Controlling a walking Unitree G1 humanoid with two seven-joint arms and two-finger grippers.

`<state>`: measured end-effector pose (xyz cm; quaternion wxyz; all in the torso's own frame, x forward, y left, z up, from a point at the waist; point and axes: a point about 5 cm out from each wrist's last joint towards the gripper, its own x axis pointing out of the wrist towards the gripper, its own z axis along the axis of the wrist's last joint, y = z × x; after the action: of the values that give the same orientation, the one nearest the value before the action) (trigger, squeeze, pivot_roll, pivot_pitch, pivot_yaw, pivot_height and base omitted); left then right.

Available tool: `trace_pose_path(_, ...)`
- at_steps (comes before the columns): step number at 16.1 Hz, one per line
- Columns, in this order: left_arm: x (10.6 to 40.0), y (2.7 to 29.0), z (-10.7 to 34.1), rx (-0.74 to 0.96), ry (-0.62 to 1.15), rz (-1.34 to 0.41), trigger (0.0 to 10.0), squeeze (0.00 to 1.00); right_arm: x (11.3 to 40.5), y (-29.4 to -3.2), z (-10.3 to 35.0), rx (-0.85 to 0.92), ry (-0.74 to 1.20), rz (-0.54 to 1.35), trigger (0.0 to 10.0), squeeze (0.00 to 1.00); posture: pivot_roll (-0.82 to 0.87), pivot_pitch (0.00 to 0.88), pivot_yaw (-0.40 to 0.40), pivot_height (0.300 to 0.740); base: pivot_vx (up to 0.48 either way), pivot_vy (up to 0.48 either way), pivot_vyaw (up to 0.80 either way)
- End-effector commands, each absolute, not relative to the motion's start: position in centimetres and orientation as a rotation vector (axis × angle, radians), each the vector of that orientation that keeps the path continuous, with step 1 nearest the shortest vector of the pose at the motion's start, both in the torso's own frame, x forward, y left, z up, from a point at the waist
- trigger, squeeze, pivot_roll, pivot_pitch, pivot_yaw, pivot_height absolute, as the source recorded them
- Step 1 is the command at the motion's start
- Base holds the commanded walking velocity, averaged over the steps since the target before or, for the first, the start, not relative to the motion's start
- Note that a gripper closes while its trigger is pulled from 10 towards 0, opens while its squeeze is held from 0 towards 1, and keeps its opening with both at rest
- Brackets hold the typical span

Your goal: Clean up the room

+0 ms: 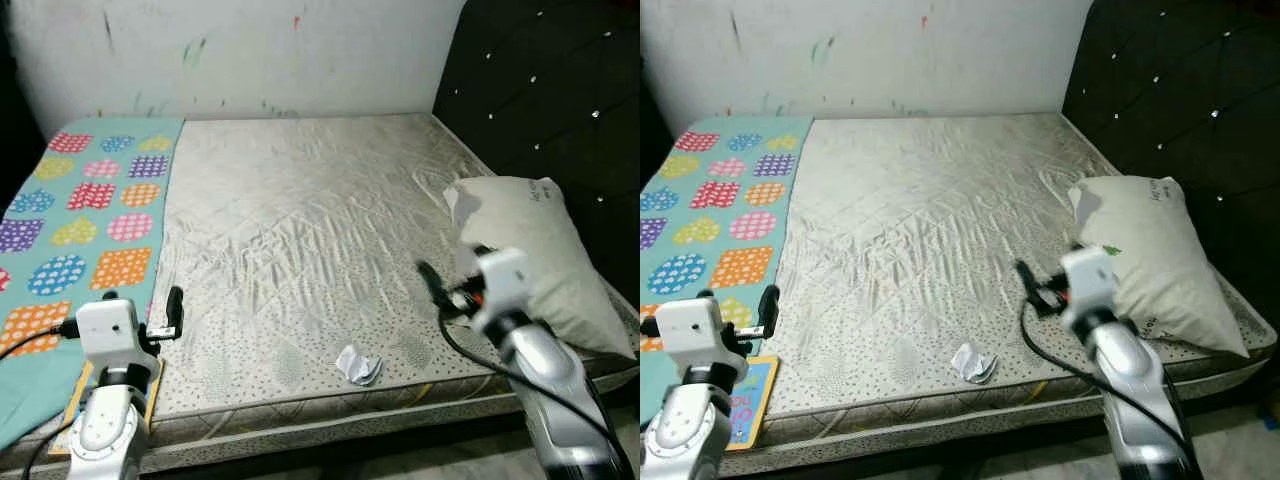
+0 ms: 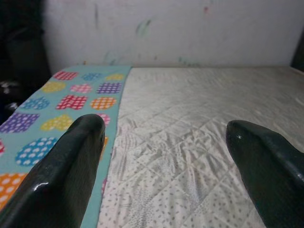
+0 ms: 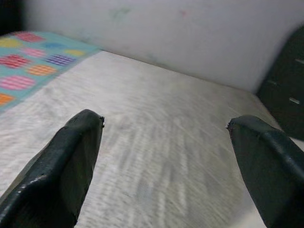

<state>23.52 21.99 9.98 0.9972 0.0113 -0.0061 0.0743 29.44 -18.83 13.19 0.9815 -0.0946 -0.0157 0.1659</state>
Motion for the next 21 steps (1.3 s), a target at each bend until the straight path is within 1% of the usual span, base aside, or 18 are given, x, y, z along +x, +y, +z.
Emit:
trace_pose_path(1, 23.6, 22.2, 9.9, 0.02, -0.011, 0.139, 10.0, 0.0, 29.4, -18.3, 12.5, -0.175, 0.005, 0.383, 10.0, 0.0, -0.02, 0.0, -0.003, 0.74, 0.0, 0.0, 0.0)
trace_pose_path(2, 23.5, 22.2, 10.0, 0.028, -0.016, 0.132, 10.0, 0.0, 29.3, -17.4, 11.6, -0.153, 0.017, 0.414, 10.0, 0.0, 0.0, 0.0, -0.018, 0.74, 0.0, 0.0, 0.0)
trace_pose_path(5, 22.3, 21.4, 10.1, -0.003, -0.038, 0.117, 10.0, 0.0, 28.6, -16.7, 10.2, -0.084, 0.003, 0.318, 10.0, 0.0, 0.04, 0.0, -0.058, 0.74, 0.0, 0.0, 0.0)
trace_pose_path(8, 21.1, 21.6, 10.4, -0.022, -0.048, 0.12, 10.0, 0.0, 27.3, -17.4, 9.3, -0.06, 0.0, 0.193, 10.0, 0.0, 0.07, 0.0, -0.067, 0.74, 0.0, 0.0, 0.0)
trace_pose_path(9, 20.8, 22.1, 10.3, -0.019, -0.039, 0.131, 10.0, 0.0, 27.6, -18.5, 9.4, -0.033, -0.004, 0.124, 10.0, 0.0, 0.07, 0.0, -0.066, 0.74, 0.0, 0.0, 0.0)
trace_pose_path(13, 21.2, 22.0, 10.6, -0.03, -0.047, 0.134, 10.0, 0.0, 28.2, -20.5, 10.1, -0.07, 0.0, 0.108, 10.0, 0.0, 0.07, 0.0, -0.104, 0.74, 0.0, 0.0, 0.0)
trace_pose_path(15, 21.5, 22.1, 10.6, -0.049, -0.051, 0.16, 10.0, 0.0, 28.4, -20.7, 10.2, -0.071, 0.004, 0.093, 10.0, 0.0, 0.06, 0.0, -0.109, 0.74, 0.0, 0.0, 0.0)
trace_pose_path(18, 22.0, 21.9, 11.1, -0.049, -0.062, 0.151, 10.0, 0.0, 28.5, -20.4, 10.3, -0.069, 0.006, 0.1, 10.0, 0.0, 0.07, 0.0, -0.123, 0.74, 0.0, 0.0, 0.0)
trace_pose_path(21, 21.8, 23.2, 11.2, -0.024, -0.065, 0.179, 10.0, 0.0, 29.1, -19.1, 10.7, -0.048, -0.008, 0.138, 10.0, 0.0, 0.06, 0.0, -0.128, 0.74, 0.0, 0.0, 0.0)
